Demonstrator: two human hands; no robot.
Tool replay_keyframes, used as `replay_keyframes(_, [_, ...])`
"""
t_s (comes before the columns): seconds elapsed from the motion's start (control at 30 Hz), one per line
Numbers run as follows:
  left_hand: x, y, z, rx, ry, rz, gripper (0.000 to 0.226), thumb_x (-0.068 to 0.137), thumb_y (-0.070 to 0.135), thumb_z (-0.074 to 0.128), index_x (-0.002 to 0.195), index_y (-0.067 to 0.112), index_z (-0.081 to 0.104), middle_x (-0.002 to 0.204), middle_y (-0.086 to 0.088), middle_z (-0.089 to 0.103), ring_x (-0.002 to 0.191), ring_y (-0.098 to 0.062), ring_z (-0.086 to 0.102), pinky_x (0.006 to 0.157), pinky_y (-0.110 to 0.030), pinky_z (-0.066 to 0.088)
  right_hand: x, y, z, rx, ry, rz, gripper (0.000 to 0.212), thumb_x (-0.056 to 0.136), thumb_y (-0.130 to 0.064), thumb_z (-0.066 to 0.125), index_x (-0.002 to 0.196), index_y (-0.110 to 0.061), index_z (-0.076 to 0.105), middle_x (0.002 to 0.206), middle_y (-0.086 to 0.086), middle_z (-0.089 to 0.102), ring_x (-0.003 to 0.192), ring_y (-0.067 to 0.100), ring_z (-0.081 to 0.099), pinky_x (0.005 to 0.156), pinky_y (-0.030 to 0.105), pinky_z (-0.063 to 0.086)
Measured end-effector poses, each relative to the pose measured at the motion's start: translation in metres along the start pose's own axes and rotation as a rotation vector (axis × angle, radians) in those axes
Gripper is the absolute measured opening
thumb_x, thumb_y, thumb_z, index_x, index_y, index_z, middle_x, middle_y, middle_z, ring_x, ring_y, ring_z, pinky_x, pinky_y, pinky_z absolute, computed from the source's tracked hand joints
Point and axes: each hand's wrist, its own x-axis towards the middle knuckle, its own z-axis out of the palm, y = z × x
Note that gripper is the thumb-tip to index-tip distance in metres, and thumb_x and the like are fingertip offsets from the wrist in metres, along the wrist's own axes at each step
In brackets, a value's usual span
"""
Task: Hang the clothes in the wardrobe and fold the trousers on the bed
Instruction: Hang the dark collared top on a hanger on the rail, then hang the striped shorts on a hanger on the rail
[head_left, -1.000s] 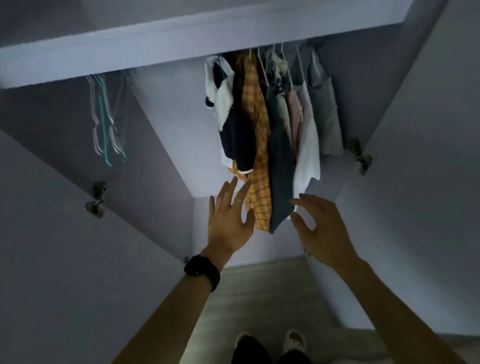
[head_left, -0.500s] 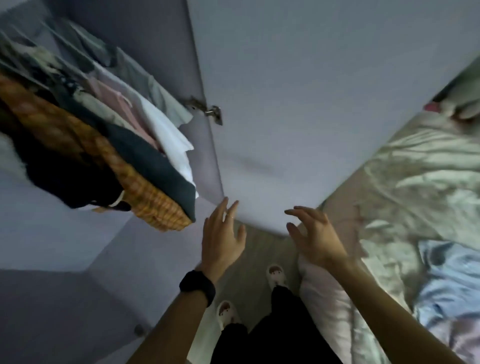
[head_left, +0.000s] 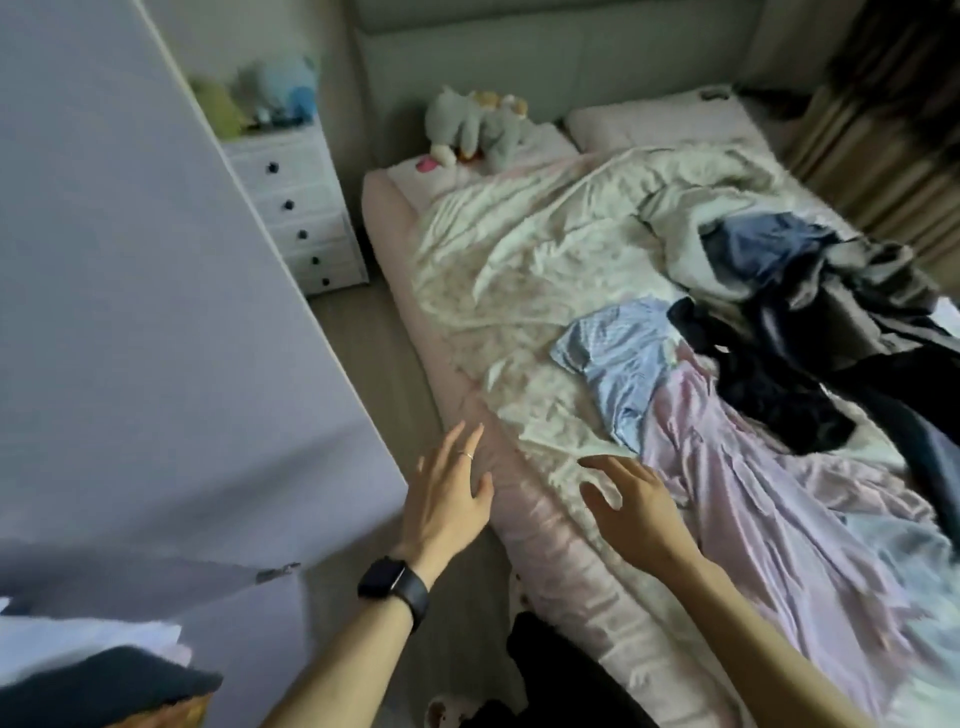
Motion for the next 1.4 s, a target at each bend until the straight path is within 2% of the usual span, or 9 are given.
replay_keyframes(0.2, [0.086, 0.058, 0.038, 0.026, -0.178, 0.160, 0.064, 0.095, 0.038, 0.049, 0.155, 0.028, 0.031, 0.164, 0.007, 0.020, 0.149, -0.020, 0.026, 0.117, -0.047, 0.032, 0.029, 0.076, -0.039, 0.062, 0.057, 0.254, 0.033, 0.094, -0.030, 0.068, 0.127, -0.028, 0.065, 0.130, -0.003, 0.064, 0.122, 0.024, 0.055, 0.097, 0.029, 0.038])
replay_keyframes(0.33, [0.137, 0.073, 0.061, 0.063, -0.229, 0.197, 0.065, 0.094, 0.041, 0.045, 0.156, 0.030, 0.029, 0.163, 0.012, 0.017, 0.150, -0.016, 0.020, 0.120, -0.047, 0.027, 0.075, 0.125, -0.048, 0.093, 0.044, 0.401, 0.038, 0.094, -0.030, 0.067, 0.130, -0.021, 0.062, 0.131, 0.004, 0.065, 0.124, 0.029, 0.056, 0.096, 0.033, 0.041])
replay_keyframes(0.7, [0.287, 0.049, 0.214, 0.286, -0.405, 0.050, 0.071, 0.100, 0.052, 0.043, 0.160, 0.033, 0.011, 0.168, 0.006, -0.006, 0.153, -0.021, 0.011, 0.121, -0.043, 0.021, 0.244, 0.294, 0.007, 0.216, -0.136, 0.732, 0.047, 0.098, -0.033, 0.060, 0.138, -0.011, 0.049, 0.136, 0.012, 0.062, 0.121, 0.033, 0.061, 0.099, 0.036, 0.044])
replay_keyframes(0.9, [0.315, 0.017, 0.295, 0.361, -0.545, 0.020, 0.080, 0.100, 0.061, 0.038, 0.157, 0.041, -0.014, 0.160, 0.011, -0.036, 0.155, -0.024, -0.009, 0.120, -0.056, 0.016, 0.283, 0.354, 0.067, 0.279, -0.122, 0.745, 0.030, 0.093, -0.033, 0.061, 0.111, -0.010, 0.064, 0.097, 0.004, 0.069, 0.088, 0.026, 0.064, 0.084, 0.037, 0.049])
replay_keyframes(0.97, [0.316, 0.009, 0.304, 0.405, -0.594, 0.018, 0.081, 0.100, 0.061, 0.038, 0.155, 0.042, -0.018, 0.158, 0.011, -0.039, 0.154, -0.024, -0.014, 0.120, -0.057, 0.014, 0.282, 0.363, 0.079, 0.314, -0.103, 0.792, 0.033, 0.093, -0.037, 0.064, 0.111, -0.010, 0.062, 0.095, 0.004, 0.070, 0.085, 0.028, 0.067, 0.085, 0.041, 0.054])
replay_keyframes(1.03, [0.314, 0.005, 0.303, 0.394, -0.657, -0.006, 0.080, 0.101, 0.057, 0.040, 0.156, 0.042, -0.015, 0.161, 0.011, -0.033, 0.155, -0.025, -0.009, 0.121, -0.057, 0.015, 0.275, 0.364, 0.087, 0.333, -0.089, 0.807, 0.033, 0.094, -0.039, 0.066, 0.113, -0.013, 0.062, 0.098, 0.006, 0.070, 0.088, 0.030, 0.068, 0.086, 0.043, 0.055])
replay_keyframes(1.13, [0.309, 0.009, 0.287, 0.322, -0.674, -0.064, 0.074, 0.102, 0.046, 0.045, 0.160, 0.035, 0.003, 0.168, 0.006, -0.008, 0.154, -0.024, 0.011, 0.120, -0.049, 0.024, 0.269, 0.353, 0.080, 0.391, -0.030, 0.778, 0.024, 0.095, -0.036, 0.066, 0.108, -0.016, 0.065, 0.094, 0.004, 0.071, 0.082, 0.023, 0.067, 0.076, 0.031, 0.051])
replay_keyframes(1.27, [0.296, 0.039, 0.238, 0.109, -0.519, -0.084, 0.065, 0.098, 0.041, 0.055, 0.156, 0.028, 0.028, 0.157, 0.004, 0.033, 0.144, -0.019, 0.032, 0.113, -0.036, 0.036, 0.277, 0.309, 0.033, 0.476, -0.042, 0.664, 0.013, 0.090, -0.029, 0.073, 0.096, -0.018, 0.069, 0.081, -0.003, 0.074, 0.069, 0.014, 0.069, 0.068, 0.028, 0.051])
replay_keyframes(1.4, [0.282, 0.085, 0.177, -0.060, -0.334, 0.007, 0.055, 0.086, 0.060, 0.054, 0.139, 0.048, 0.041, 0.140, 0.018, 0.049, 0.132, -0.008, 0.045, 0.103, -0.028, 0.042, 0.287, 0.240, -0.025, 0.508, -0.057, 0.498, 0.015, 0.087, -0.028, 0.077, 0.077, -0.020, 0.069, 0.067, -0.007, 0.073, 0.067, 0.011, 0.069, 0.066, 0.027, 0.052])
